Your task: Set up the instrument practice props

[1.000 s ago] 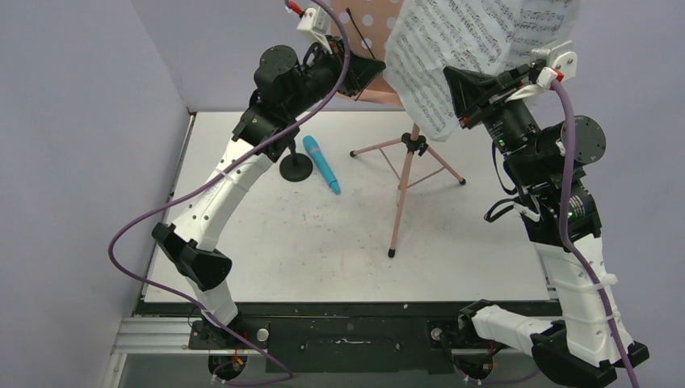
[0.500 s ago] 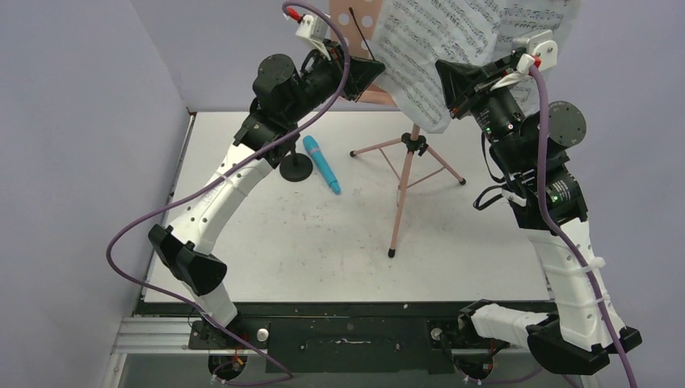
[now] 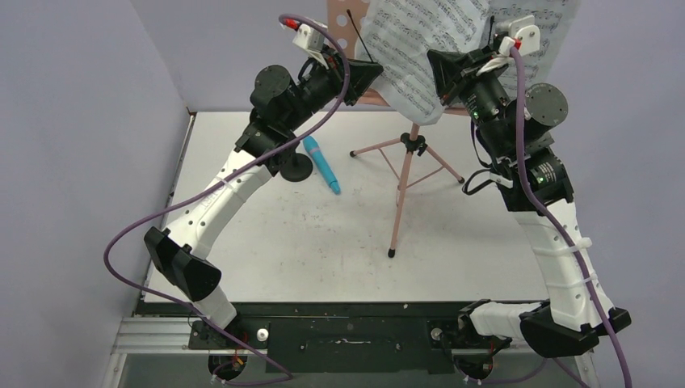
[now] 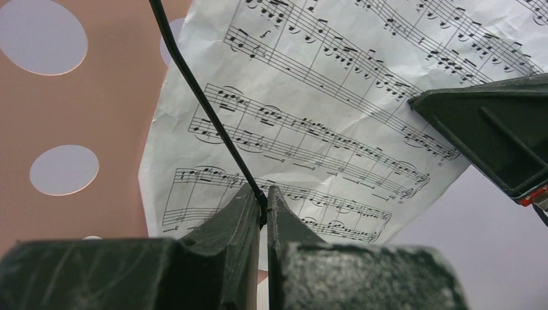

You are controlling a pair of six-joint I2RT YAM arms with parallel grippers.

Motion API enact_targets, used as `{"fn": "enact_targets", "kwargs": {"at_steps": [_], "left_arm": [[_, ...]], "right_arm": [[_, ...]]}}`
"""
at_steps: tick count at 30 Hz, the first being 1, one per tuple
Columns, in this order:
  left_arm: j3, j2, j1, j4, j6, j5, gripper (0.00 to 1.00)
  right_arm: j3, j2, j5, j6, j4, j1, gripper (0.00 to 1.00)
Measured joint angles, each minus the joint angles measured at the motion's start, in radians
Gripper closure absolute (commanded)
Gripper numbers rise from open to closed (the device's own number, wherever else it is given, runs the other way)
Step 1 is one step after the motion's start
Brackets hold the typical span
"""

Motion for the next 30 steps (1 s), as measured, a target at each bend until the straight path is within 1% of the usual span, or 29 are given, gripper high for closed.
{"fn": "enact_targets", "kwargs": {"at_steps": [11,22,30], "left_arm": [[-0.018,-0.004,-0.01,0.025,0.032,-0.003,1.0],[-0.029,-0.013,-0.01,0.028,0.053,-0.007,1.0],[-0.031,-0.015,-0.011,0.029,0.053,-0.008,1.0]], "right_arm": [[0.039,0.064,-0.002,-0.021,0.013,0.0,0.95],[0.1,0.114,-0.039,-0.047,0.021,0.0,0.95],[0.124,0.136,-0.106,-0.064,0.037,0.0,0.95]]}}
